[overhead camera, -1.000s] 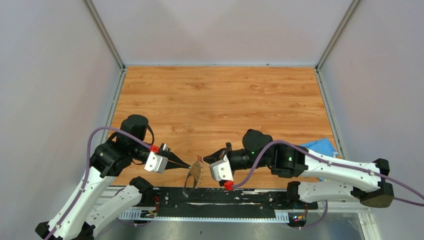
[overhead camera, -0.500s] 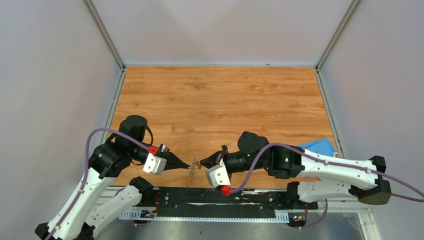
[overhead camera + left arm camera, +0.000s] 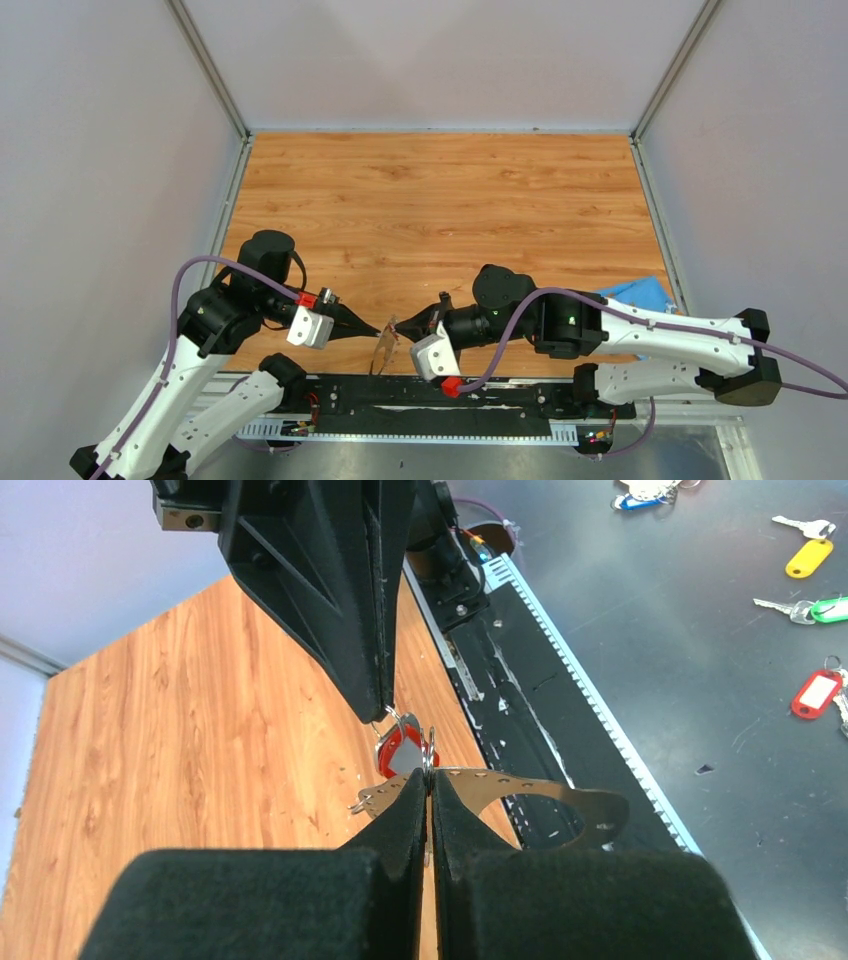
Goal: Put the keys on the keyring
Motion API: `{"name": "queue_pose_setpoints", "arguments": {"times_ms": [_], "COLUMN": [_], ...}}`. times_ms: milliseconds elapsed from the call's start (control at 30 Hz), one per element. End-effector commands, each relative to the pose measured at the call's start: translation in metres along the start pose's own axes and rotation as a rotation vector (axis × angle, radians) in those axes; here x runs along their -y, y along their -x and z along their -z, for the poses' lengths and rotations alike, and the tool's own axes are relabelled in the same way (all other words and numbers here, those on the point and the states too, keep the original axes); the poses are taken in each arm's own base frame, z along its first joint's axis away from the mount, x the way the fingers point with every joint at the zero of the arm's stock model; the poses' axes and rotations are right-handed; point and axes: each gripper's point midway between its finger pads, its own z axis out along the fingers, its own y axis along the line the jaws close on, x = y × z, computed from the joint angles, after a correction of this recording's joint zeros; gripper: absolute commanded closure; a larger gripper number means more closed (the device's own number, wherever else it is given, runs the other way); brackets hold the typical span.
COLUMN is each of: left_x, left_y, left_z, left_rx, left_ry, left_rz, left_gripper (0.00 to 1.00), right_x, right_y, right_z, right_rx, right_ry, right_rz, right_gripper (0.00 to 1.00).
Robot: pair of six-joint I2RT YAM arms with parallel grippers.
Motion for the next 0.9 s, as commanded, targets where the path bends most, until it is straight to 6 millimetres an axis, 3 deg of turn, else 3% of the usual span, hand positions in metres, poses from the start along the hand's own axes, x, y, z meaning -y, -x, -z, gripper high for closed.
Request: {"name": "queue_pose_setpoints", "arguments": {"times_ms": [0,867], "left_x": [-0.0017,-0.0027], "left_y": [0.0104,0.0051], "left_z": [0.0018,0.002], "left_rx": [0.014,-0.004], "left_ry": [0.003,0.013], "left_rz": [-0.036,-0.032], "left_gripper": [1.0,1.0], "right_x": [0.0082,0.0118], "right_y": [0.0178,0.0256], "right_z": [-0.0017,-0.0081], "right_rx": [0.047,0.074], "right_ry": [-0.006,-0.011], "right_rz": [0.028,0.032], "right_gripper": [1.0,1.0]}}
